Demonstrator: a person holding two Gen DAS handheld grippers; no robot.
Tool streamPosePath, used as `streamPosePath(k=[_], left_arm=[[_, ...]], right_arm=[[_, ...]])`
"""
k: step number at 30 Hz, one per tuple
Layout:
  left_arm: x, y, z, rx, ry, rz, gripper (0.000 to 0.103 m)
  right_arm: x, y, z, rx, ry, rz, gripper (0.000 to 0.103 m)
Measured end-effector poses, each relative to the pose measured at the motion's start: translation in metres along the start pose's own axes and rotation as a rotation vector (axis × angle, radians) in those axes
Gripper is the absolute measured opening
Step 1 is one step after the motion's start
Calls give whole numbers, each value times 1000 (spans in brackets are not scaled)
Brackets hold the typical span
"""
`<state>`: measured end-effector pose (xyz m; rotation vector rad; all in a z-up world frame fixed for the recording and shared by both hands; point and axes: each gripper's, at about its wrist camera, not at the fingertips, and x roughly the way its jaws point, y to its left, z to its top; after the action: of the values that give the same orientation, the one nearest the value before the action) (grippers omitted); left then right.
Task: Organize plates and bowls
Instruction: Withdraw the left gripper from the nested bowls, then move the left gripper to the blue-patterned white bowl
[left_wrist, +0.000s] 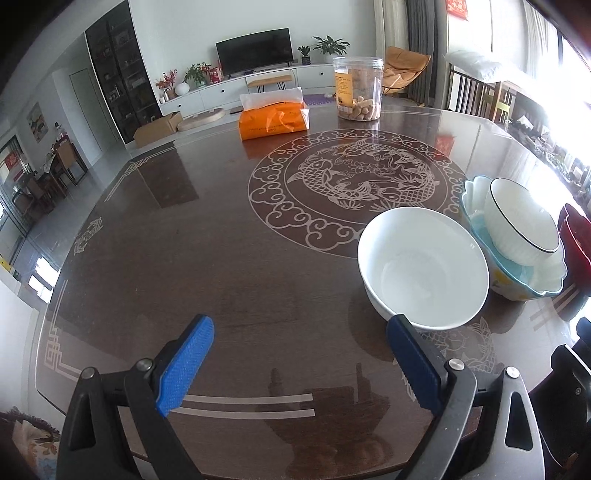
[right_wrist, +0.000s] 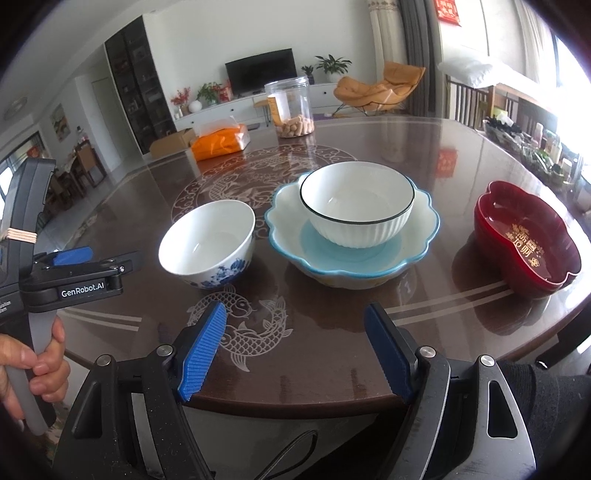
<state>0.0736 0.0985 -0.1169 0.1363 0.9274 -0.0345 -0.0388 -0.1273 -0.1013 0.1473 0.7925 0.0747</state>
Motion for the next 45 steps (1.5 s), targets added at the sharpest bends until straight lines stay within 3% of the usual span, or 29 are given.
streamPosePath(k=[15,23,28,45], left_arm=[[7,27,2,-80,60,-94,94],[4,27,11,-38,48,-169,95],[1,14,16,30,32,-147,95],[19,10,18,95,74,-52,95]], right_arm=[[2,11,1,-44,17,-24,81],[7,13,4,-30,31,10,81],[9,19,2,-55,32,0,81],[17,16,1,-34,77,5,81]])
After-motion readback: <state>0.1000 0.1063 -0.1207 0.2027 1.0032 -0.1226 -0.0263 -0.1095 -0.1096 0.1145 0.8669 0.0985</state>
